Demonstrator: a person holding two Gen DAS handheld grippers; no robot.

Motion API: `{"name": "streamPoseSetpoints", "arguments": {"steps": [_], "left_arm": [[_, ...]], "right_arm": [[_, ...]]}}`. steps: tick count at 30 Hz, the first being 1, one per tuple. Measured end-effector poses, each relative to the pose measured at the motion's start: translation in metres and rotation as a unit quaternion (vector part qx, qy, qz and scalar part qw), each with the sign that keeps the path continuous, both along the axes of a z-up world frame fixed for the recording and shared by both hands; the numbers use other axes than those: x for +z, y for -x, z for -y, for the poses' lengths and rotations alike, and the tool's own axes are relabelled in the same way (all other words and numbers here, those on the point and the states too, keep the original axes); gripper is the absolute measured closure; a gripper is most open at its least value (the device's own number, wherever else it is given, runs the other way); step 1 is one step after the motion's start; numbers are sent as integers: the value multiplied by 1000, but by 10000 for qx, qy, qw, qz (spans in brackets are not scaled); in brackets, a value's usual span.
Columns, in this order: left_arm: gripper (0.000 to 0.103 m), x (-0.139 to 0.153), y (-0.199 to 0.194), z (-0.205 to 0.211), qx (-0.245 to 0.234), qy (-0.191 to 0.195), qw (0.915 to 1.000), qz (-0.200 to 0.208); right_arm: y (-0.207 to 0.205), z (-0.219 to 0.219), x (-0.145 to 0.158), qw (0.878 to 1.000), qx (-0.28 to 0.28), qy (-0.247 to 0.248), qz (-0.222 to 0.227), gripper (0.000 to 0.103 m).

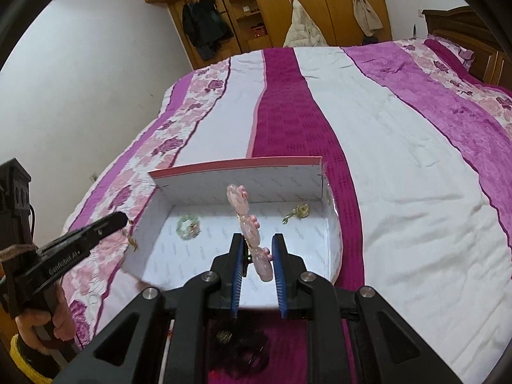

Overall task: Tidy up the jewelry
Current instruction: 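Lower both held items into the box and open both tools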

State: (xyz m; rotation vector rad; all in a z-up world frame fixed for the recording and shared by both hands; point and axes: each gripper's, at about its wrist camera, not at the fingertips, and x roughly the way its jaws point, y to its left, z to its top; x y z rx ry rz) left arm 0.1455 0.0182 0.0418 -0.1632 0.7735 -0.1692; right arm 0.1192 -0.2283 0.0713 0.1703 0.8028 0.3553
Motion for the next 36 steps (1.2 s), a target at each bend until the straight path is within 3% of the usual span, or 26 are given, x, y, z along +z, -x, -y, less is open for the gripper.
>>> {"name": "streamPoseSetpoints", "arguments": {"steps": [10,26,29,32,36], "left_arm": [[103,-46,-29,10,51,-303,9982,-515],[103,-56,-39,8,190,-282,9969,-713],[95,-52,-38,7,112,-90,9969,-777],[82,-43,-34,5,109,34,9974,-713],[75,-27,-24,4,139,68,9983,-567]], "right_arm": [[-47,-9,-50,9972,-134,543,-498,83],[-59,-14,-72,9938,-217,803,-737,83],[-59,-12,-68,9953,-204,625,-718,80],[-54,-8,-59,9970,-192,451,-601,64],[-42,-7,-43,9982,-134,421,-406,63]]}}
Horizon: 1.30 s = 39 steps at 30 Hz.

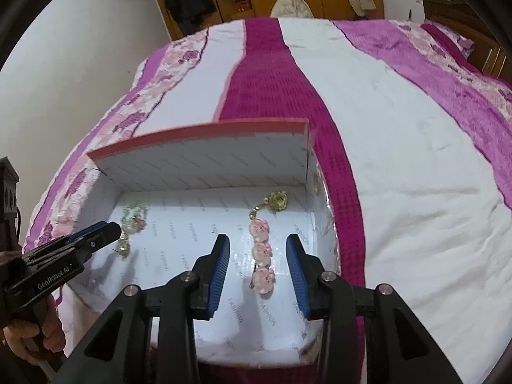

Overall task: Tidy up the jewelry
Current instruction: 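Lower both held items into the box and open both tools, then withdraw both tools and move over the green earring and red bracelet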

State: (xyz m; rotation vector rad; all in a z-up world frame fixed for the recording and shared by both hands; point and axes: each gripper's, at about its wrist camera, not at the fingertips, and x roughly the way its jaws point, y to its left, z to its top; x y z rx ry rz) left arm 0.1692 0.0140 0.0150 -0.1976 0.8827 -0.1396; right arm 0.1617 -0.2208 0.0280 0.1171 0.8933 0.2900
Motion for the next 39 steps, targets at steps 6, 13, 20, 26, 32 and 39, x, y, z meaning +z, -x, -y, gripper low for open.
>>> {"name": "streamPoseSetpoints", "arguments": {"steps": [6,13,20,26,32,39], "left_arm": [[74,23,25,-4,-6,-53,9999,126],[73,34,61,-11,-5,-48,9999,115],[69,25,94,-16,-41,51,9999,-118],[69,10,115,-12,-181,-72,9993,-320],[69,-6,133,-8,-303,-250,9980,-497],[69,-22,143,-1,-417,-255,9965,-684]], "right_arm": [[28,6,31,9992,40,-250,299,61],[67,7,56,9980,74,-421,462,61],[112,6,54,9987,138,-364,323,61],[138,5,38,9994,230,-260,65,61],[160,0,15,9989,243,-171,-367,61],[169,-8,-4,9971,336,-129,-675,61]]}}
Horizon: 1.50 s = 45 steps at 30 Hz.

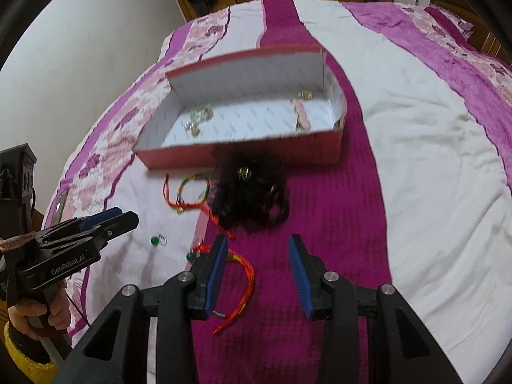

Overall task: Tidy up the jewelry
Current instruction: 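Withdraw both tools and move over the green earring and red bracelet, then grasp the green earring with the left tool while the right tool grasps the red string bracelet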

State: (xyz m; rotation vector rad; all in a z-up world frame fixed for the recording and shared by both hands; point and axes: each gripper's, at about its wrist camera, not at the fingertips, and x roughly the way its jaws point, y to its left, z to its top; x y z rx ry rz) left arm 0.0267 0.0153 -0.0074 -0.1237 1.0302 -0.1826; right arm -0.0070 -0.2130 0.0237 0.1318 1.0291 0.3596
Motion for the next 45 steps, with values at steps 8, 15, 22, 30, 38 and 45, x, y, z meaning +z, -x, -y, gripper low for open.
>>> {"name": "streamPoseSetpoints", "arguments": {"steps": [8,15,22,30,38,45], "left_arm": [[70,-12,8,13,-224,-49,9997,-57],[71,-22,6,16,-264,-64,9996,-88],[89,-29,5,14,-255,-106,9996,-55],[102,-30,5,15,-220,-87,9997,-16],[102,-15,13,8,-136,160,9997,83],[102,4,20,7,-80,268,9992,289]], "right_arm": [[6,-7,-16,9996,130,0,-257,61],[7,-14,-31,9988,230,72,-426,61],[5,-15,-43,9983,255,126,-507,64],[5,-18,-49,9985,269,238,-424,72],[7,-10,-45,9991,207,-20,-362,96],[19,1,-23,9992,238,-309,-37,96]]}}
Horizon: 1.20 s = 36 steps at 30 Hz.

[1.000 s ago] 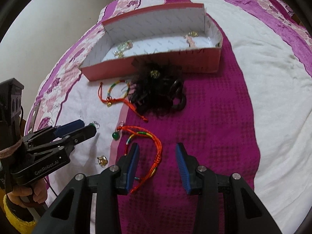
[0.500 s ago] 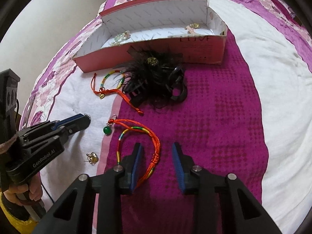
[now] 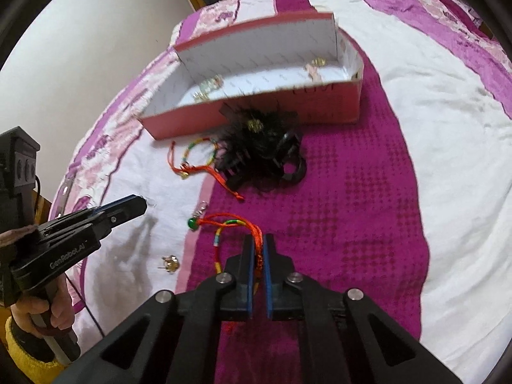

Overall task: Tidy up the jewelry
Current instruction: 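Grasp the green earring with the left tool while the right tool grasps the red string bracelet, then carry the earring and red bracelet over the box with both tools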

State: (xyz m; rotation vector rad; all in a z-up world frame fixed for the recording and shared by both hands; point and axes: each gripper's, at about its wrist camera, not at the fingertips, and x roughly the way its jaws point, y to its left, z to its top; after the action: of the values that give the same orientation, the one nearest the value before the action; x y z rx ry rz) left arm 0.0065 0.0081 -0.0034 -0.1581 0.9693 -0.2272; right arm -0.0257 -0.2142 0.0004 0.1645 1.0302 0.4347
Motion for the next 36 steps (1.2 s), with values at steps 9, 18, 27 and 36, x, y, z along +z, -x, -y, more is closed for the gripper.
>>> {"name": "streamPoseSetpoints", "arguments": {"steps": [9,18,27,36], "left_arm": [[102,28,7,3,97,-20,9994,344],[102,54,6,5,174,-42,9973,716],[102,82,-8,2,314,-156,9927,1152],[102,103,-35,-5,467,-201,9868,1537]], "right_arm": [[10,9,29,9989,-10,-197,432,97],[12,14,59,9960,16,-304,836,97],[0,13,91,9910,41,-342,1296,97],[-30,6,120,9844,-57,-246,1742,97]]}}
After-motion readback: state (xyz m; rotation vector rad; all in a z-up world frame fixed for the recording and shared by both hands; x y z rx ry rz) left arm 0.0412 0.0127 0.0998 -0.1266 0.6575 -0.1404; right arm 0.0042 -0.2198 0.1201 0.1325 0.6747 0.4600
